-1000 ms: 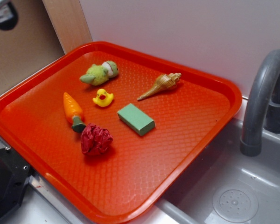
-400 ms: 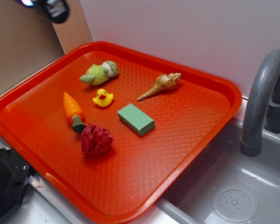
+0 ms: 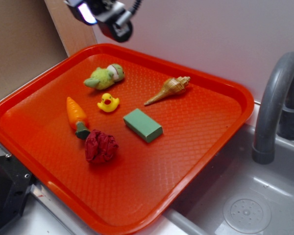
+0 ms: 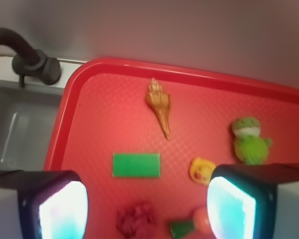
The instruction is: Grab the shell.
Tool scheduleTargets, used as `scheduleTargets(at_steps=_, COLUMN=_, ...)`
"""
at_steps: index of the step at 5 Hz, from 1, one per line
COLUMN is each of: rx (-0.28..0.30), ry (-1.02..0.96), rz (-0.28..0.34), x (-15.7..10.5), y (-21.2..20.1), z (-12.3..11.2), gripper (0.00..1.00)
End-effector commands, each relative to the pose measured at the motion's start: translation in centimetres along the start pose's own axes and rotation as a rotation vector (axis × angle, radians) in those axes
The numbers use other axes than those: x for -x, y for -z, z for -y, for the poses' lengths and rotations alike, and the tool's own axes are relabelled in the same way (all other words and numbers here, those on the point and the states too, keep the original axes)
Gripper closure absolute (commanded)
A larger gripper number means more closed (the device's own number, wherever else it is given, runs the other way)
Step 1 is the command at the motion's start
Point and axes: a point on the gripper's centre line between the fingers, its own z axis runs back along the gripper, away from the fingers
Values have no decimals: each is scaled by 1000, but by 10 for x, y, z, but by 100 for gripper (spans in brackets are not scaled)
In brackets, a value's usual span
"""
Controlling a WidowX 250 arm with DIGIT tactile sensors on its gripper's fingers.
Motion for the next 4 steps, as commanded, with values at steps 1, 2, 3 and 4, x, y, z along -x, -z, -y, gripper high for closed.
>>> scheduleTargets(at_steps=1, rx=-87, ry=-53, rz=55, x=-37, y=47, z=-6, gripper=0)
scheduleTargets(at_steps=2, rx=-122, ry=-73, rz=49, x=-50, y=78, z=-11, gripper=0)
scheduleTargets(at_steps=3, rx=-138, ry=-68, rz=43, x=-50, y=100, z=-10, gripper=0)
scheduleTargets(at_steps=4, rx=-184, ry=-51, rz=52, x=-50, y=121, z=-11, gripper=0)
